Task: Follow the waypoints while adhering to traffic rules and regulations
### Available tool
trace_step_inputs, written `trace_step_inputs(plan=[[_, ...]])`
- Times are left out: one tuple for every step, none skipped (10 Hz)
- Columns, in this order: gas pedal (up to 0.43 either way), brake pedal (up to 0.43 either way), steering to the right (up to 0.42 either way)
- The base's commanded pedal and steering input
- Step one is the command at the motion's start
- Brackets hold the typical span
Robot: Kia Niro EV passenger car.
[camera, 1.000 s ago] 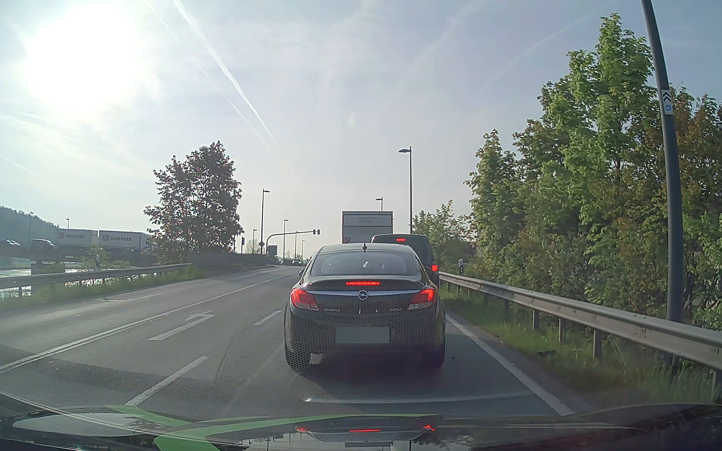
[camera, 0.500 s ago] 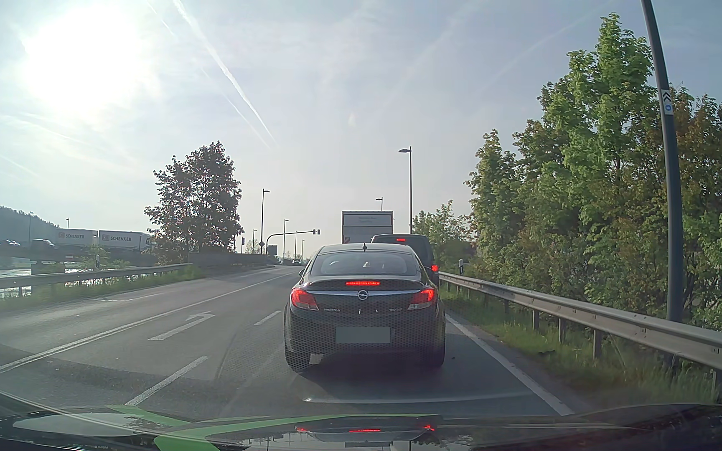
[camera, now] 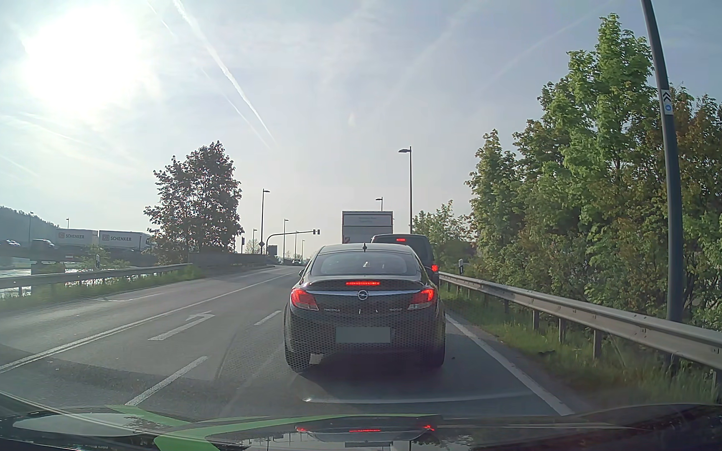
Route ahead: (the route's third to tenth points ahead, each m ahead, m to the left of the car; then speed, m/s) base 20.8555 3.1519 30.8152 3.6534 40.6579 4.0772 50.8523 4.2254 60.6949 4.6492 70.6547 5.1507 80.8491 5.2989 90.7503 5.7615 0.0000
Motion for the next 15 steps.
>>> trace_step_inputs(plan=[[0.0,0.463,0.003],[0.0,0.463,0.003],[0.0,0.457,0.003],[0.0,0.457,0.003],[0.0,0.457,0.003],[0.0,0.457,0.003],[0.0,0.457,0.003],[0.0,0.457,0.003],[0.0,0.457,0.003],[0.0,0.457,0.003],[0.0,0.457,0.003],[0.0,0.457,0.003],[0.0,0.457,0.003],[0.0,0.457,0.003],[0.0,0.457,0.003]])
